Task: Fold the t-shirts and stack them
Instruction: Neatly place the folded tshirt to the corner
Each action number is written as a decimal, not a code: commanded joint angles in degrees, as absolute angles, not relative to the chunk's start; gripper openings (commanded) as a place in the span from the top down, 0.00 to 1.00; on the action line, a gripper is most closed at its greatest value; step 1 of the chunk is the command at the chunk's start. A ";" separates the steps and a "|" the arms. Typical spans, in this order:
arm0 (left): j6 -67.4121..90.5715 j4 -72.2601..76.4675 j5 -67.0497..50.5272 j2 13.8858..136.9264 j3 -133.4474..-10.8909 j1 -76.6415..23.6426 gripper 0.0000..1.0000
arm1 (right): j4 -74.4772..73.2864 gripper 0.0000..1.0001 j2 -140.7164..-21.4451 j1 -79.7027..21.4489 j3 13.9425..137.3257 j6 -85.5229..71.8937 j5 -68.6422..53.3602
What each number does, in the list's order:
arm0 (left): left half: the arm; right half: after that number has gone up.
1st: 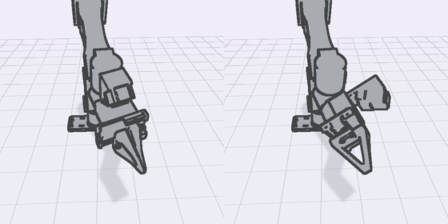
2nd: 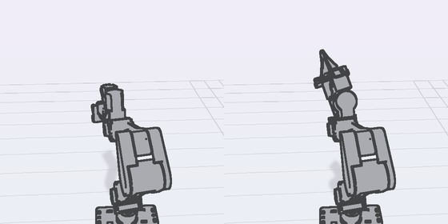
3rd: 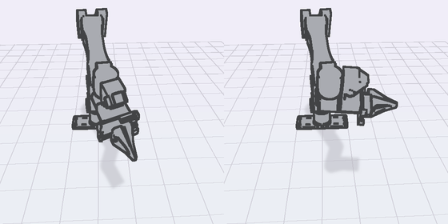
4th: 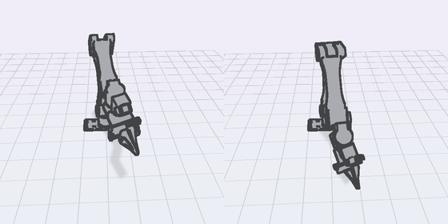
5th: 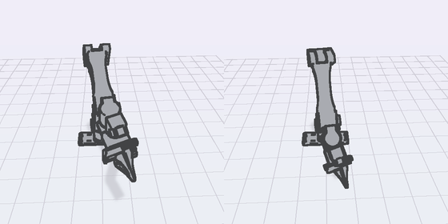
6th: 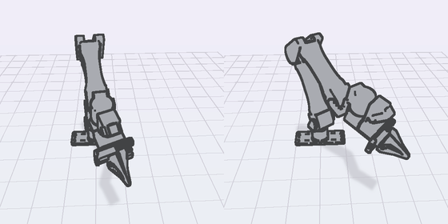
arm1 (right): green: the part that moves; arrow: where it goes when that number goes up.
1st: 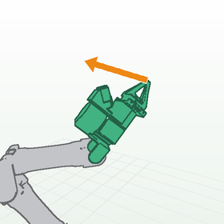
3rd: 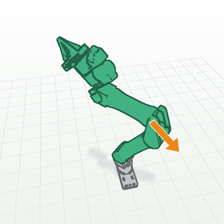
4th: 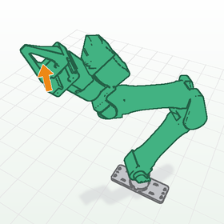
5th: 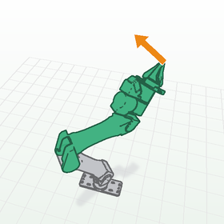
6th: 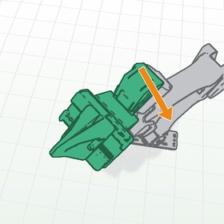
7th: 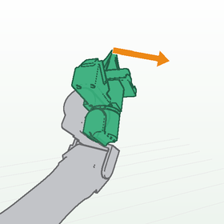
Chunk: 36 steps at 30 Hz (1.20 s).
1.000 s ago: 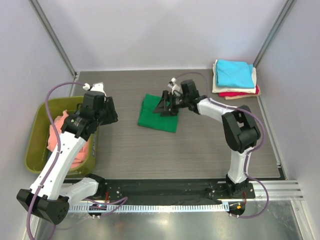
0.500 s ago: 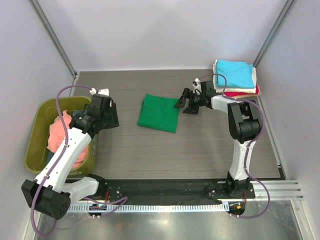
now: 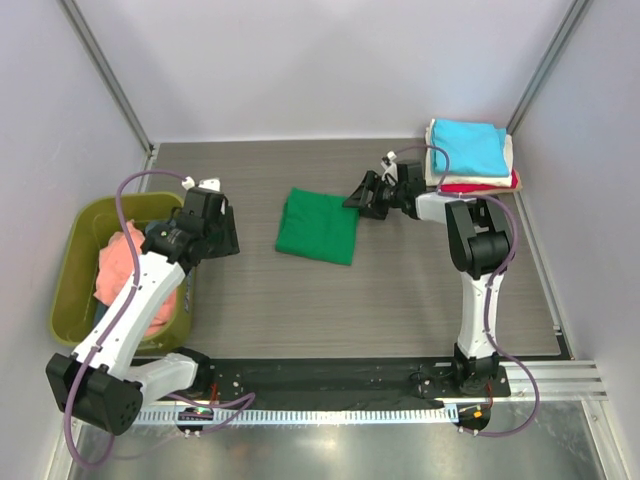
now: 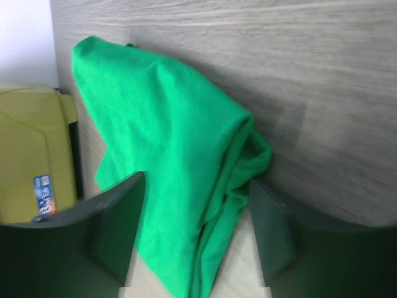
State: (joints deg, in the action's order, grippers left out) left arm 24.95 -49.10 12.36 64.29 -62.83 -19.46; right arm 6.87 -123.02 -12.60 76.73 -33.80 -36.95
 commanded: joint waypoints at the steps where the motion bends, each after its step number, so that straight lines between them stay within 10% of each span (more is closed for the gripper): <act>1: 23.99 -47.81 11.69 64.16 -62.58 -19.07 0.52 | 9.21 0.35 -128.05 -13.62 73.83 -36.29 -35.33; 12: 24.08 -47.90 11.16 63.90 -62.40 -18.99 0.53 | 11.26 0.99 -124.29 -13.10 73.91 -37.45 -37.97; 22: 24.08 -47.37 10.20 63.54 -62.14 -18.98 0.53 | -17.47 0.99 -109.62 -11.08 82.78 -18.03 -23.13; 36: 23.91 -47.02 8.88 64.42 -61.79 -18.98 0.53 | -21.45 0.99 -96.60 -7.83 90.08 3.68 -2.90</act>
